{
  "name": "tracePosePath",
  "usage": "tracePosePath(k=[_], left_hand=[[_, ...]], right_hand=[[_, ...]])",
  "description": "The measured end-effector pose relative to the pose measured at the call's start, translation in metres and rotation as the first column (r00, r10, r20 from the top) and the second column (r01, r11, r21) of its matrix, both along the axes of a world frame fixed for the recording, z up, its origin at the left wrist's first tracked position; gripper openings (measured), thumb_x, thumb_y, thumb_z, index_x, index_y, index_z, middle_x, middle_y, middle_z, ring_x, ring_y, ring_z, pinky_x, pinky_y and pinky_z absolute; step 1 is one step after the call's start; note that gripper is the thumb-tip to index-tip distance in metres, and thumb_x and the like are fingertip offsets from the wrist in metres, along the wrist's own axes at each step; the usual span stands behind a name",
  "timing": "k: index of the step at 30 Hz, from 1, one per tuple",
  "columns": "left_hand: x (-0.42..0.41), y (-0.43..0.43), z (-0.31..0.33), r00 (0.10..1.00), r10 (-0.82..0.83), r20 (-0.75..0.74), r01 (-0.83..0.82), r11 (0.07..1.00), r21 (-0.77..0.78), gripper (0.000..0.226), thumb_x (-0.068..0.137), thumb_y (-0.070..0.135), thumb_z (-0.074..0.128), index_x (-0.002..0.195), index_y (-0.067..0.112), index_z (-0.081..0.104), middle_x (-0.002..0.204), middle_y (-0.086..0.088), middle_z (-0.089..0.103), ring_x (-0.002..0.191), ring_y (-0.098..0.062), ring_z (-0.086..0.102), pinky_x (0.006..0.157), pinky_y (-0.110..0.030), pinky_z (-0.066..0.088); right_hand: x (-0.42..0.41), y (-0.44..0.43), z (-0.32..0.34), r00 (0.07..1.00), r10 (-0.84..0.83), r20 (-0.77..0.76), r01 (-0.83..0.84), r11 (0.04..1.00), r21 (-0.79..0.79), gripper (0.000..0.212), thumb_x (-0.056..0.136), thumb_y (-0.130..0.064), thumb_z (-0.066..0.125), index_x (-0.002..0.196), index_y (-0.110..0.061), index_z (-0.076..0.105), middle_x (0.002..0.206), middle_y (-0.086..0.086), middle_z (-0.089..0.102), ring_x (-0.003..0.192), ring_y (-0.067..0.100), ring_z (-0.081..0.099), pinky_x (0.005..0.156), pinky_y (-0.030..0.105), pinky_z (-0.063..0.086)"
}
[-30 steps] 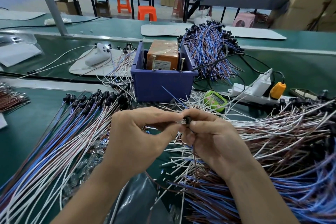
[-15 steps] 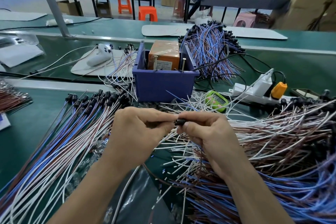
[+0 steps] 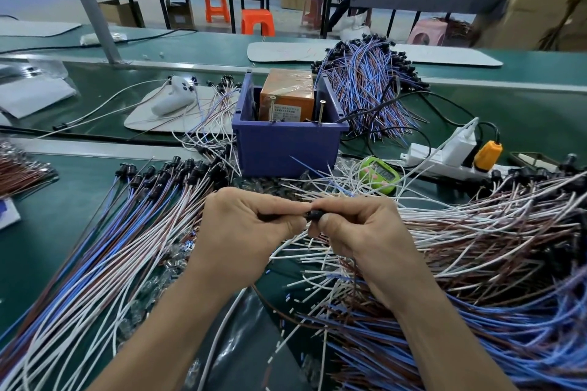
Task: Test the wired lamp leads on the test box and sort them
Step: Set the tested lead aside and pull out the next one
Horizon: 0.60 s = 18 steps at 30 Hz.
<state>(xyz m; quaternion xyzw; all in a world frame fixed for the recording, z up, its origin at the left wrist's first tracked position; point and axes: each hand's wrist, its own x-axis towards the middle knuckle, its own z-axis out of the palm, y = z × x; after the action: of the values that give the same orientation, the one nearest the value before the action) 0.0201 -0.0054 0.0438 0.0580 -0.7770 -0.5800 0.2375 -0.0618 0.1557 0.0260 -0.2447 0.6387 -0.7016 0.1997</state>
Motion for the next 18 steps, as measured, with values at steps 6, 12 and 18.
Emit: tracePosePath(k=[6, 12, 18], left_hand=[[-0.001, -0.009, -0.002, 0.991, -0.005, 0.136, 0.009, 1.000, -0.024, 0.037, 0.075, 0.005, 0.088, 0.086, 0.040, 0.083, 0.072, 0.003, 0.078, 0.068, -0.014, 0.076, 0.066, -0.029, 0.062], [-0.003, -0.017, 0.000, 0.909, -0.389, 0.148, 0.264, 0.815, 0.516, 0.028, 0.069, 0.027, 0.088, 0.094, 0.013, 0.084, 0.081, -0.017, 0.078, 0.070, -0.019, 0.076, 0.064, -0.021, 0.059], [-0.006, -0.019, -0.011, 0.893, -0.429, 0.136, 0.286, 0.775, 0.563, 0.019, 0.071, 0.021, 0.087, 0.089, 0.014, 0.085, 0.070, -0.007, 0.074, 0.058, -0.011, 0.068, 0.058, -0.018, 0.054]], right_hand=[[0.002, 0.004, 0.003, 0.992, -0.013, -0.125, 0.033, 0.987, 0.157, 0.028, 0.068, -0.033, 0.069, 0.092, -0.027, 0.083, 0.071, 0.032, 0.062, 0.048, 0.018, 0.031, 0.045, 0.028, 0.024], [0.000, 0.008, 0.008, 0.997, 0.055, 0.058, -0.055, 0.998, 0.007, 0.022, 0.079, -0.013, 0.071, 0.098, -0.015, 0.082, 0.064, 0.018, 0.065, 0.050, 0.023, 0.027, 0.047, 0.037, 0.016], [0.001, 0.009, 0.007, 0.993, 0.113, -0.018, -0.113, 0.994, 0.014, 0.023, 0.081, -0.010, 0.070, 0.097, -0.020, 0.083, 0.064, 0.013, 0.067, 0.049, 0.025, 0.033, 0.045, 0.028, 0.024]])
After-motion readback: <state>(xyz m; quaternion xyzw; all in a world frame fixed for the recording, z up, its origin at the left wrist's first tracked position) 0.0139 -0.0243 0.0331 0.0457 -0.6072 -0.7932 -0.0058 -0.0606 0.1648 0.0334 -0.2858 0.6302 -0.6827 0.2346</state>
